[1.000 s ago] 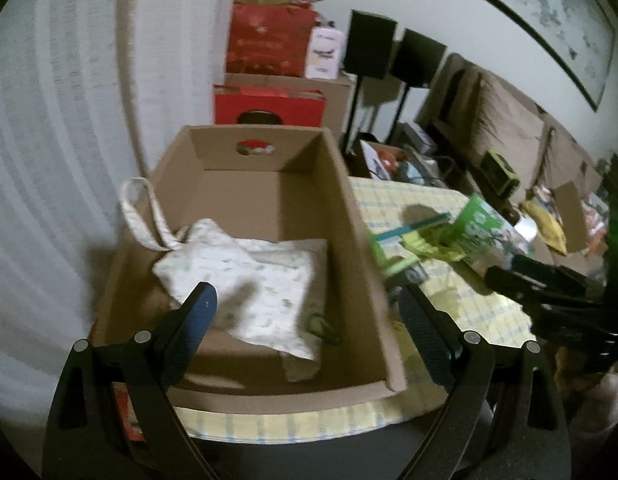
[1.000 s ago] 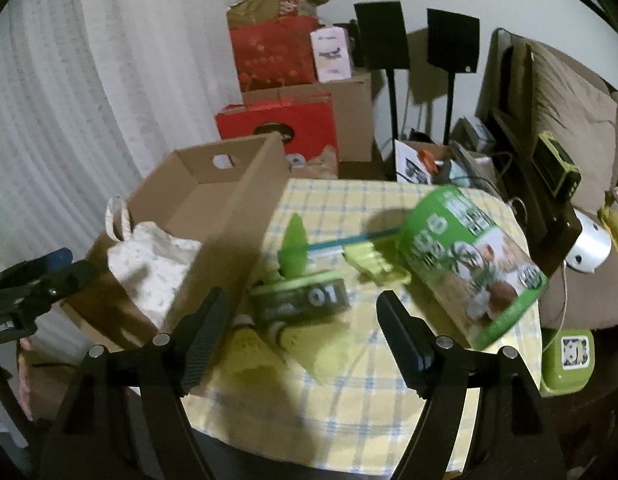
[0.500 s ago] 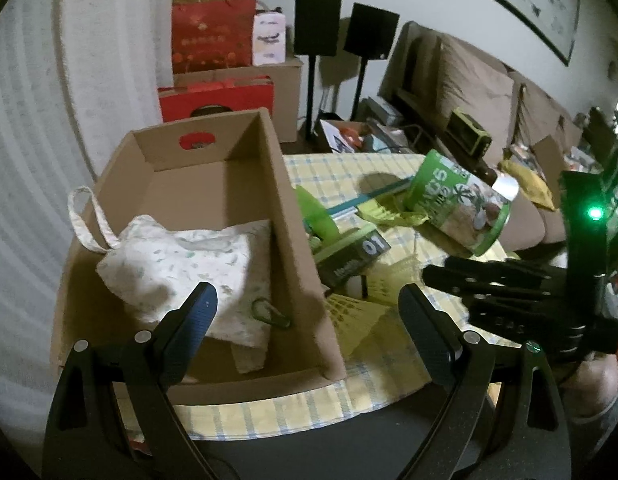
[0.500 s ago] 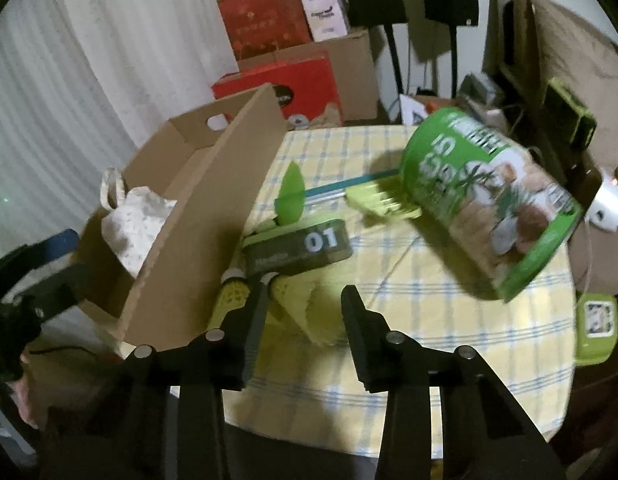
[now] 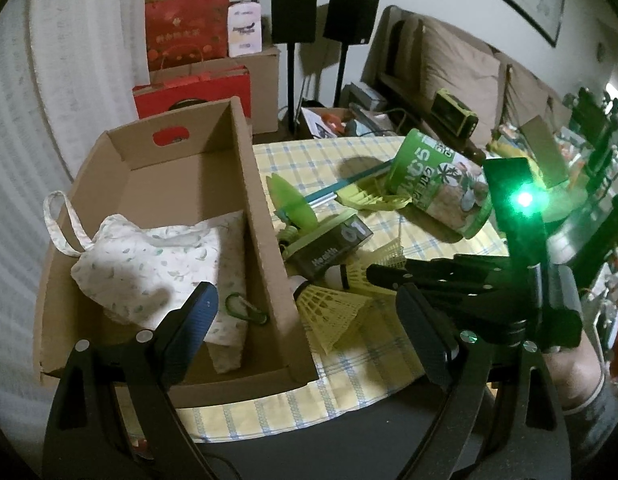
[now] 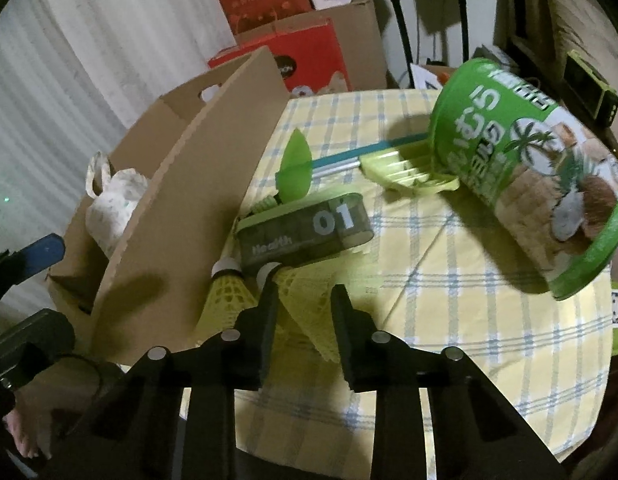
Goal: Organize objects
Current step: 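Move the left tool toward the yellow shuttlecock beside the Health box, then close the left tool on the yellow shuttlecock and lift it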
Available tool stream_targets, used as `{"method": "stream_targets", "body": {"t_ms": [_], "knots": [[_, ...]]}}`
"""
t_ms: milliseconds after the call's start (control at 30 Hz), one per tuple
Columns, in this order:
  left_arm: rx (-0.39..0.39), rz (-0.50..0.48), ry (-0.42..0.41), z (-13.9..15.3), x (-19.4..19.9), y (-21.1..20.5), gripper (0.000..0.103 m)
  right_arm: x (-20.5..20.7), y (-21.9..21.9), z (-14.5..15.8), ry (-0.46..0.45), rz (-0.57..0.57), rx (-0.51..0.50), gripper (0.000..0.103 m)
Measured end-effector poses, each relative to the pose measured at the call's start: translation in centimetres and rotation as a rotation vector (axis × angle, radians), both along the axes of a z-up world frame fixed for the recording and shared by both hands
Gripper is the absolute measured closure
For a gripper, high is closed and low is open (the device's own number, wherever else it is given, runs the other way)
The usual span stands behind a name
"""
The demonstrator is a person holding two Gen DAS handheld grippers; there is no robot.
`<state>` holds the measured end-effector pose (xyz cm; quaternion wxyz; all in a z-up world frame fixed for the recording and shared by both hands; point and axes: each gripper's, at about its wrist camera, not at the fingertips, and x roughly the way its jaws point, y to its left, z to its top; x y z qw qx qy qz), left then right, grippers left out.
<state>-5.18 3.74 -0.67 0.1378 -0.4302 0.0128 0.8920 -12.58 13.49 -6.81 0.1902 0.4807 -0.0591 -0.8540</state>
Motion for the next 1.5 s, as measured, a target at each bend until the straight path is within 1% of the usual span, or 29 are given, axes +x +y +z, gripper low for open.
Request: {"method": "stream_targets", "body": {"t_ms": [100,233,367,467,633,700,733,800,933,1033,1200,1233,1367,1500], "knots": [[-0.002,-0.001,-0.004,0.0,0.0,0.1,0.014,0.1,-0.2,-0.1,0.01,0.004,0.014,0.09],[-0.01,-0.013,-0.005,0.0,0.0,0.3,0.014,0.2,0.1,0.0,0.015,0.002,0.023,0.092],[-0.021,-0.035,0.001,0.0,0.3,0.9,0.014,0.7,0.7,0.4,0.039,-0.014,0.064,0.095],[-0.027,-0.05,0.001,0.1,0.4,1.4,0.014,1.0,1.8,0.6,0.044,-0.043,0.1,0.095],[-0.058,-0.086,-0.004,-0.1,0.5,2.7,0.014,1.7,3.9,0.8,0.037,-0.079,0.107,0.095],[-0.088,-0.105,0.0,-0.3,0.4,3.5,0.015,1.9,4.8,0.8,0.033,-0.095,0.103,0.095],[-0.109,-0.122,-0.001,-0.5,0.4,4.0,0.019,2.1,5.3,0.8,0.031,-0.104,0.097,0.095],[-0.149,-0.152,-0.008,-0.9,0.2,4.9,0.022,2.4,6.0,0.9,0.03,-0.115,0.091,0.095],[-0.224,-0.203,-0.023,-1.8,-0.4,6.4,0.022,3.0,6.7,1.2,0.034,-0.124,0.081,0.095],[-0.299,-0.213,-0.025,-2.6,-0.9,7.1,0.028,3.3,7.0,1.4,0.037,-0.128,0.07,0.095],[-0.418,-0.236,-0.028,-4.3,-1.7,8.5,0.03,3.5,7.3,1.5,0.037,-0.131,0.056,0.095],[-0.451,-0.234,-0.025,-4.7,-1.8,8.8,0.031,3.4,7.3,1.5,0.036,-0.13,0.056,0.095],[-0.518,-0.233,-0.016,-5.7,-2.0,9.4,0.031,3.3,7.5,1.3,0.025,-0.136,0.051,0.095],[-0.54,-0.232,-0.046,-6.7,-2.6,9.6,0.05,3.0,7.5,0.7,0.002,-0.133,0.032,0.092]]}}
